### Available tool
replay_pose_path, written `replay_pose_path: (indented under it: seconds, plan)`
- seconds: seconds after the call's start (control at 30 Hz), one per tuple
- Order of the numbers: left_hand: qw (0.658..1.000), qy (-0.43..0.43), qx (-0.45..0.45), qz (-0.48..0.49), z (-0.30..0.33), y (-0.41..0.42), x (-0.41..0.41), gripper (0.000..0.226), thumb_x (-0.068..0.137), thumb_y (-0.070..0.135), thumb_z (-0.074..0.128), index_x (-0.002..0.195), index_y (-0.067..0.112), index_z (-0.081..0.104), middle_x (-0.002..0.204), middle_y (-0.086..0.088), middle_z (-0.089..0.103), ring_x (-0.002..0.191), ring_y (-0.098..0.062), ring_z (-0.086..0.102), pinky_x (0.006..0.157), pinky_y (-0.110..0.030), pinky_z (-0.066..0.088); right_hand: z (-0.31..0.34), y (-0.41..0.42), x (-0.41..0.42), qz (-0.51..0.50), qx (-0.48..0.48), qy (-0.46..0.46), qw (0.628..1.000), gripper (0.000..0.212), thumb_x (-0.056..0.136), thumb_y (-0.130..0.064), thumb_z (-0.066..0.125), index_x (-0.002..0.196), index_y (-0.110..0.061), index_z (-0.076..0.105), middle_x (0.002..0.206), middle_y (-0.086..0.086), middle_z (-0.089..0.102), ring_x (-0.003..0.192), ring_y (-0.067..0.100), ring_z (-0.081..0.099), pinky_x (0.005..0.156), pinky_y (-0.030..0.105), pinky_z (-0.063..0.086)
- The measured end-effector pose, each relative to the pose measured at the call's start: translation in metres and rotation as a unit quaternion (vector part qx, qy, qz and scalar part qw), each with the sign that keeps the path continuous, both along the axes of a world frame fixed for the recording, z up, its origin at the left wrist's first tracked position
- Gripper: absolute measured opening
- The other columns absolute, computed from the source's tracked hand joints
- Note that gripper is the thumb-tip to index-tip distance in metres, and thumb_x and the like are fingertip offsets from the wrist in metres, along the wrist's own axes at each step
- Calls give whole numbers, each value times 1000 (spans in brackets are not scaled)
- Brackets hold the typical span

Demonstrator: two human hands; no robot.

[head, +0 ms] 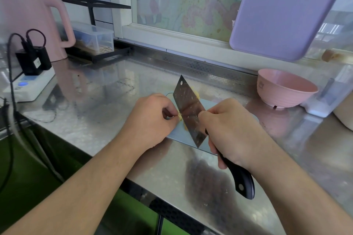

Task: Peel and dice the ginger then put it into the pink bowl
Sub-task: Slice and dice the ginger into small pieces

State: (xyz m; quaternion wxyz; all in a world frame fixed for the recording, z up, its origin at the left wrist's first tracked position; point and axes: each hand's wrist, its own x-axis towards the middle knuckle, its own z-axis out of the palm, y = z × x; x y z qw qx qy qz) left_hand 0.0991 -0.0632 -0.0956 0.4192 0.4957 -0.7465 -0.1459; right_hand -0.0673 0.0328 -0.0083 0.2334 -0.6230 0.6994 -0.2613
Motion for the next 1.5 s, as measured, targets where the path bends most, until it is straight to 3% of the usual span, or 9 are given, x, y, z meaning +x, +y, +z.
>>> replay_pose_path:
  seconds: [0.1,0.23,0.5,0.63,0.73,1.07,1.23,1.37,1.5]
  plan:
    - [1000,3,2,-2,0,-1,0,14,77,16,84,76,27,76,83,12,69,74,-4,68,77,-33,60,0,1,1,0,4,-3,1000,32,90,-19,44,61,-7,50,52,15,60,33,29,59,41,25,48]
    - [1000,2,1,-3,-1,0,0,13,77,17,84,75,27,76,83,12,69,73,-2,67,76,-33,60,1,1,3,2,5,13,1000,30,89,-19,43,62,-8,49,61,24,66,34,30,61,41,38,54]
    - [1000,10,15,-3,0,0,0,15,78,15,82,71,28,76,83,13,69,75,-5,68,77,-36,59,-3,-1,3,2,7,6,1000,32,91,-17,44,60,-8,44,49,14,56,32,32,59,38,23,42]
    - [1000,5,14,0,0,-1,1,15,79,16,82,71,28,76,83,13,70,77,-7,68,77,-37,59,-8,-5,5,24,-14,67,997,35,101,-24,47,68,-13,51,62,6,58,54,26,59,55,30,55]
    - [1000,-1,14,5,1,0,0,16,80,16,82,71,28,76,83,13,69,77,-6,66,78,-36,58,-8,-7,7,30,-16,73,997,36,103,-24,45,69,-14,50,67,6,57,63,28,57,64,30,56]
    - [999,-23,18,15,4,2,0,19,80,16,81,69,29,74,85,15,67,79,-4,64,76,-28,54,-10,-7,14,41,-35,109,993,30,102,-21,43,74,-12,49,65,4,51,64,27,52,59,22,46]
    - [999,-23,26,15,5,4,0,17,79,14,81,70,27,75,85,14,67,79,-4,64,74,-26,52,-6,-9,19,51,-26,122,991,22,100,-19,46,80,-11,52,78,9,56,72,25,55,75,32,55]
    - [999,-21,26,15,5,5,-1,18,78,15,81,69,28,75,84,15,66,78,-4,64,73,-29,54,0,-13,18,55,8,110,992,19,99,-18,48,85,-9,55,81,11,60,73,27,58,77,36,58]
    - [999,-28,33,21,5,7,-1,11,77,24,79,72,32,73,84,18,67,79,-2,63,73,-31,56,-2,-15,12,47,18,88,995,23,100,-21,48,81,-10,56,76,9,60,67,28,59,70,32,58]
